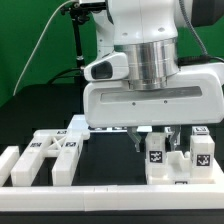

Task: Assemble chair

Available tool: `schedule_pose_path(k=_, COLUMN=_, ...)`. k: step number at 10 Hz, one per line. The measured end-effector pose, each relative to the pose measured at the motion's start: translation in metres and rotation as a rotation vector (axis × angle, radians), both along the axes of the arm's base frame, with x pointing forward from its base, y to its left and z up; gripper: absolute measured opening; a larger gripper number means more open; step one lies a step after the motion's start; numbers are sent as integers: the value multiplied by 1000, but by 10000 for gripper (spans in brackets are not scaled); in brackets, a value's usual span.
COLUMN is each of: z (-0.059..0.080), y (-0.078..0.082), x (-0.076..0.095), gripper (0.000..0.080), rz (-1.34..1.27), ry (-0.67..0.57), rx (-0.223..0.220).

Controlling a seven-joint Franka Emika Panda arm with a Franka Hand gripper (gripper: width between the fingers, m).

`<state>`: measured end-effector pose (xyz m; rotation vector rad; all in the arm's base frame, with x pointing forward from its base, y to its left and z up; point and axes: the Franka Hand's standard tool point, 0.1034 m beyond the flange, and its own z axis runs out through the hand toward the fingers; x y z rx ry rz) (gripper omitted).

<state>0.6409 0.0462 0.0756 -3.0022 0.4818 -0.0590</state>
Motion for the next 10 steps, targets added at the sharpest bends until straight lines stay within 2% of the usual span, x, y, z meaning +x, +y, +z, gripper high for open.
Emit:
schedule_pose_path(k=2, z=0, y=-2, x=0, gripper=287, rz=-206, ry=19, rx=9)
schedule_pose_path(k=4, z=-1, y=-3, x=1, gripper=287, rz=-546, ry=41, rx=14)
schedule_pose_path(k=6, z=-2, y=-7, x=1, gripper=287, rz=-891, ry=81, rx=76)
schedule_pose_path(k=7, z=-3, y=-8, x=1, gripper=287, rz=-965, ry=92, rx=94)
schedule_pose_path(k=9, z=-3, y=-7, x=1, gripper=287, rz=-940, ry=89, rx=91)
schedule_pose_path(k=10, z=-2, y=-6, x=1, gripper=353, rz=-901, ry=83, rx=85)
